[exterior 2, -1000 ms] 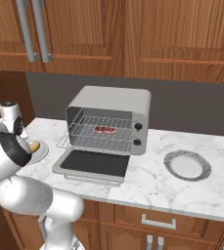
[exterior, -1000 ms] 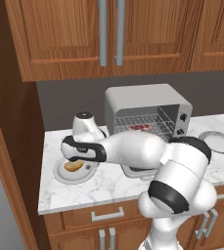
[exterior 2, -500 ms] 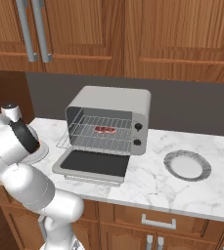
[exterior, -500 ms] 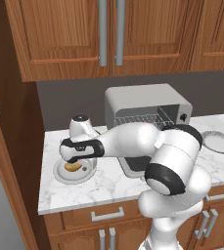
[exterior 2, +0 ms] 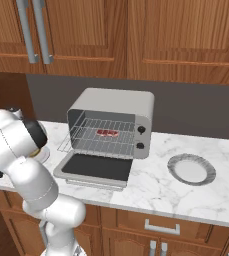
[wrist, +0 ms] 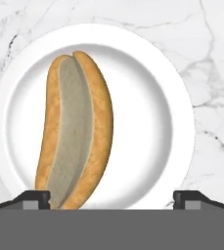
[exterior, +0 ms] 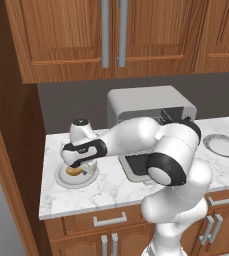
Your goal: Open the toaster oven door. Place the hotdog bun on the top rack in the toaster oven and place the steak on the bottom rack.
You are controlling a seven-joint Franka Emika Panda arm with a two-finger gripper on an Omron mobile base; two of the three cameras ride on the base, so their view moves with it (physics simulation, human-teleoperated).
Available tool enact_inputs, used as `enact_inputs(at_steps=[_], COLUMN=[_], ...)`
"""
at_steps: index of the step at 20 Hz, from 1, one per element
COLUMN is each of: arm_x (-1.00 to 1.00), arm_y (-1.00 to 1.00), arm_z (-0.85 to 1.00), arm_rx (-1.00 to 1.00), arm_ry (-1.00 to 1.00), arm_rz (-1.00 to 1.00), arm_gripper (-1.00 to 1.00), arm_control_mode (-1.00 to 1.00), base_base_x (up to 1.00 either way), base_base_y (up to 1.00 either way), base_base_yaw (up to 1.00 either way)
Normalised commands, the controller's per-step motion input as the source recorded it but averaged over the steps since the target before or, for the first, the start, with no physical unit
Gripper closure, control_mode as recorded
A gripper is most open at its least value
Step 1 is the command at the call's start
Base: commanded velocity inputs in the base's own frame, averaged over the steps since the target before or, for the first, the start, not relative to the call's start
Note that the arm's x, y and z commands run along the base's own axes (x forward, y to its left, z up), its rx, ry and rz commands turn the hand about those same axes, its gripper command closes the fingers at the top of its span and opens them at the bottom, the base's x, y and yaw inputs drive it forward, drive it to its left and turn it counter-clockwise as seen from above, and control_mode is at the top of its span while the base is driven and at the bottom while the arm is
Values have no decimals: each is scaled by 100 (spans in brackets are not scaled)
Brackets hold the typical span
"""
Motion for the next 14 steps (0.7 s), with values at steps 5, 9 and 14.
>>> enact_inputs(at_steps=[5, 9, 14], arm_x=[20, 19, 20], arm_y=[0, 3, 4], arm_z=[-3, -13, -20], arm_rx=[0, 0, 0], arm_ry=[0, 1, 7], arm_rz=[-4, -5, -5], arm_gripper=[-100, -100, -100], arm_control_mode=[-100, -100, -100], base_base_x=[0, 0, 0], base_base_y=[0, 0, 0], base_base_yaw=[0, 0, 0])
